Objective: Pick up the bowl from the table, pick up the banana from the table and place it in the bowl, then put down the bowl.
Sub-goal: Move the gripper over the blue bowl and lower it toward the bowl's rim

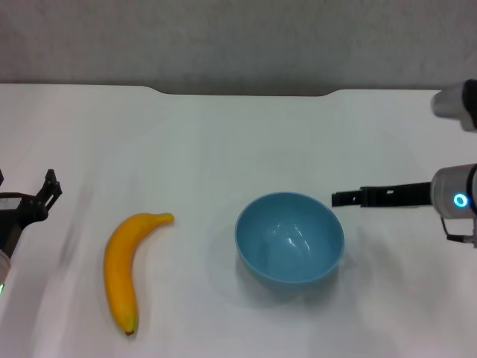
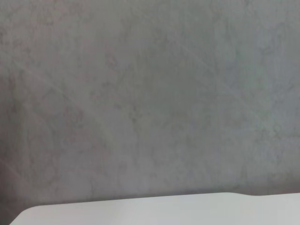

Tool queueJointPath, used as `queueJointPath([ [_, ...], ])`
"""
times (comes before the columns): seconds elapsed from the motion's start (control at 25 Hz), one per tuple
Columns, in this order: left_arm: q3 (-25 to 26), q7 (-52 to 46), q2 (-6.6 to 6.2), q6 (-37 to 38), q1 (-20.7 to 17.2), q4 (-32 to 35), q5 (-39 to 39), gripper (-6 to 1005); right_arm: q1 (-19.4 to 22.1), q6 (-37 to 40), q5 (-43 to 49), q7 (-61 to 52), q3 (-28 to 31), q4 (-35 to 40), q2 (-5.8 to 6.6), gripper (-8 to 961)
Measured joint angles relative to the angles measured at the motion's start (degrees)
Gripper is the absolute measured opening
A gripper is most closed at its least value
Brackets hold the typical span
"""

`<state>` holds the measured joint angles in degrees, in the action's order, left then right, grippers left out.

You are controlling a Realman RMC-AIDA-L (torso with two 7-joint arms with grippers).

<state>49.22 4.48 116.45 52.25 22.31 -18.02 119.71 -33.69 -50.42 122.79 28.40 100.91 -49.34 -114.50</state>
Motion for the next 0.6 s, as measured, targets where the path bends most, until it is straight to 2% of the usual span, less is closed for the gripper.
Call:
queueJointPath([
  [0.24,0.0,0.0,0.00,-0.7,0.5,0.0,0.0,906,-5.4,-1.7,0.0,2.2,1.5,7.4,0.30,772],
  [0.4,0.0,0.0,0.00,-0.8,0.8,0.0,0.0,906,-9.4,-3.8,0.5,4.0,3.8,12.9,1.37,753],
  [0.48,0.0,0.0,0.00,-0.9,0.9,-0.1,0.0,906,-10.8,-4.0,1.6,4.2,4.7,15.1,1.73,744],
  [0.6,0.0,0.0,0.00,-1.2,1.0,-0.2,0.0,906,-11.7,-3.8,3.2,4.2,5.7,16.7,1.64,735],
])
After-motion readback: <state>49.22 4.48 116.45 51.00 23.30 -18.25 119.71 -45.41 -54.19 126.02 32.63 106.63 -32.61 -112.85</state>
